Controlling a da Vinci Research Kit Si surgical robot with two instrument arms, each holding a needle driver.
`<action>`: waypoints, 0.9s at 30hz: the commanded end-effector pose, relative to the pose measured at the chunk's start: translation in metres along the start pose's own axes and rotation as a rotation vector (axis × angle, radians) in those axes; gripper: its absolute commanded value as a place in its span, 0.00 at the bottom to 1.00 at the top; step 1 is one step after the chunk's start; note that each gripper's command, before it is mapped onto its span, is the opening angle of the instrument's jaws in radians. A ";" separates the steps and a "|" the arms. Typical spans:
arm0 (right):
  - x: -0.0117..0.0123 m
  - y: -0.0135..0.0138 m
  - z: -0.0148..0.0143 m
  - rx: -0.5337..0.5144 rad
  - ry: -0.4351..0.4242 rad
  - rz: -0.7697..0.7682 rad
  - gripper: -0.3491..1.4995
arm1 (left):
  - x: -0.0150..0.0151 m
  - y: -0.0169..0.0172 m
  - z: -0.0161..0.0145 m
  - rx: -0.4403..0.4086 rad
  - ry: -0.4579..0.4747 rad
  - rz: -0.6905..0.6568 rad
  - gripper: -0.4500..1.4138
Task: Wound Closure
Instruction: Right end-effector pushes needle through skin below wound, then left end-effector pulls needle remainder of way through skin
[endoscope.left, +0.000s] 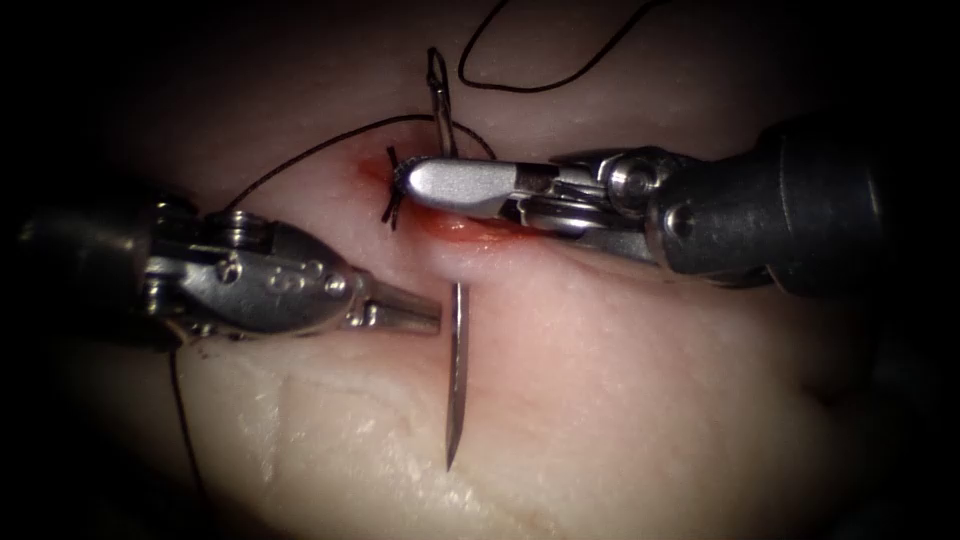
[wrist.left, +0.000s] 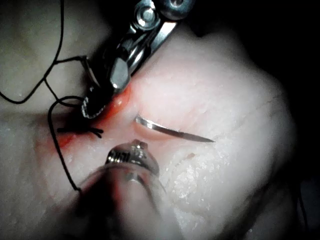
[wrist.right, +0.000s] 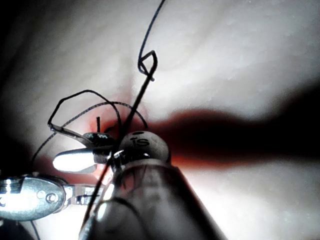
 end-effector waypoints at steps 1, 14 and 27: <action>0.0003 0.0006 -0.0003 0.001 -0.002 -0.020 0.76 | 0.0000 0.0008 0.0003 0.012 0.016 0.016 0.07; 0.0045 0.0006 -0.0059 -0.044 -0.020 -0.133 0.72 | 0.0028 0.0010 -0.0028 0.162 0.194 0.273 0.36; 0.0043 0.0025 -0.0078 -0.050 -0.026 -0.165 0.66 | 0.0021 0.0008 -0.0011 0.128 0.231 0.436 0.51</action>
